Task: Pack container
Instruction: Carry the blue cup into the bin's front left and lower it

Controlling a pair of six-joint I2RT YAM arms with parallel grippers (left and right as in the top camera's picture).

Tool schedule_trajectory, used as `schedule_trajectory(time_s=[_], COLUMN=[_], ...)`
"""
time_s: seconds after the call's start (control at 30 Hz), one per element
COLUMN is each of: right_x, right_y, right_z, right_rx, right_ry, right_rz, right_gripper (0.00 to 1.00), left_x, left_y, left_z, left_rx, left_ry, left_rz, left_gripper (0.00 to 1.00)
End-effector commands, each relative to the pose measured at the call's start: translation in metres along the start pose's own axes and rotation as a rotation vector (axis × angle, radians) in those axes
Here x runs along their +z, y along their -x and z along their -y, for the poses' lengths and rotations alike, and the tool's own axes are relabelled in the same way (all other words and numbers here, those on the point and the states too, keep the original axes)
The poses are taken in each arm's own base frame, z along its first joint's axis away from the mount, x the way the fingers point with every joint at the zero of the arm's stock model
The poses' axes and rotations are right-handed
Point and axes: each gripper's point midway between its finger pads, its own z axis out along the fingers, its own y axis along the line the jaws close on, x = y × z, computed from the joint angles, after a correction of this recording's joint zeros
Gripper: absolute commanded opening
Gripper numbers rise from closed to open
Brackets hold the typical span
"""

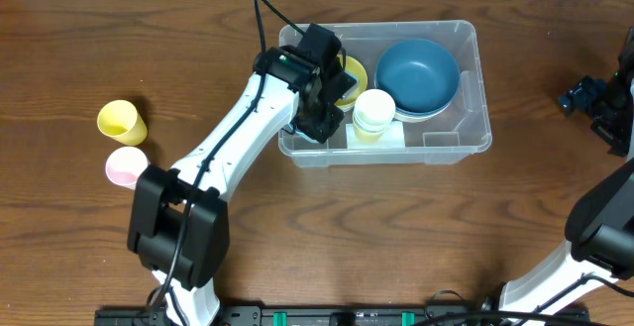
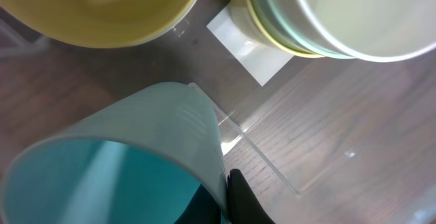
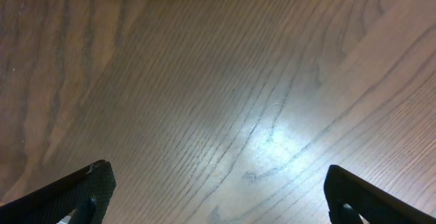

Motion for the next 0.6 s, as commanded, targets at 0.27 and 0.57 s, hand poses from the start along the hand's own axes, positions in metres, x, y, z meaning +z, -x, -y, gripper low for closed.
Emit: schedule_trajectory(time_s=[0.27,0.57], right_x=[-0.0012,-0.0012], right_y=[-0.0001,-0.0001], right_z=[0.0018,0.0018], right_rx=[0.015,0.015], right_ry=[-0.011,-0.011], right_rz=[0.008,0.008], right_gripper=[0.99,0.99], left_x=[0.0149,0.0169], left_y=[0.0017,-0.0052], left_z=[-0.0026,-0.0016], left_rx=[0.007,0.002], left_ry=[-0.003,-0.008], left_rz=[-0.021,-0.045], left_gripper=[0.06,0.06])
